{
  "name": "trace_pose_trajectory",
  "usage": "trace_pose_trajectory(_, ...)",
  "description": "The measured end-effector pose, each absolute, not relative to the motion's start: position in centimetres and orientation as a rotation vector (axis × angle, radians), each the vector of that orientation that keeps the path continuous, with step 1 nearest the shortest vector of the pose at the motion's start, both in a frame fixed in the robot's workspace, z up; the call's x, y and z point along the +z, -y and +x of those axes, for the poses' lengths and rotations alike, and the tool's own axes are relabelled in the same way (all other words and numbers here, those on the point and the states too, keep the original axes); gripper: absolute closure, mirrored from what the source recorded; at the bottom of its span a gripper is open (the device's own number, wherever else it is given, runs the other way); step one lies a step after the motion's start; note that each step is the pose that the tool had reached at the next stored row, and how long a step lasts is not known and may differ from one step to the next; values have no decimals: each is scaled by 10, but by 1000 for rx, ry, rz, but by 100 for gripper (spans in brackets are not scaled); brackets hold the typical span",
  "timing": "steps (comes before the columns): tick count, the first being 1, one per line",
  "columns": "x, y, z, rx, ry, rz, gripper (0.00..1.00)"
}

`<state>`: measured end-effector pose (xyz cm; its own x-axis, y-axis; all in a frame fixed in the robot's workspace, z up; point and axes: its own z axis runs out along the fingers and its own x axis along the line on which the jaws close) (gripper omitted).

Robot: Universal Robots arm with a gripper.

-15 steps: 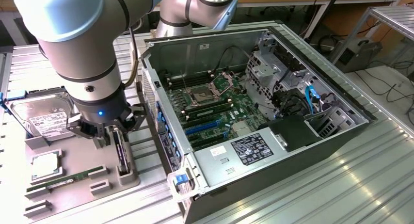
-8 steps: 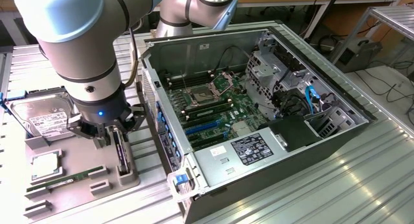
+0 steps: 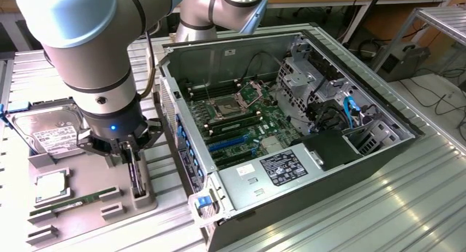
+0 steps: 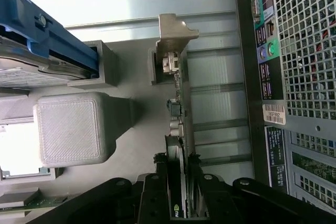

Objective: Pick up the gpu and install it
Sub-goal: 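Pick up the gpu and move the gpu toward the slot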

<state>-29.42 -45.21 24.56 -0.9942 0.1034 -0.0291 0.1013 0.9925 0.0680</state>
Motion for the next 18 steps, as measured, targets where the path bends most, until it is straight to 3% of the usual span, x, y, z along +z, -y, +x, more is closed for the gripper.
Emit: trace_pose_trajectory(18, 249, 452, -292, 105, -3112, 46, 74)
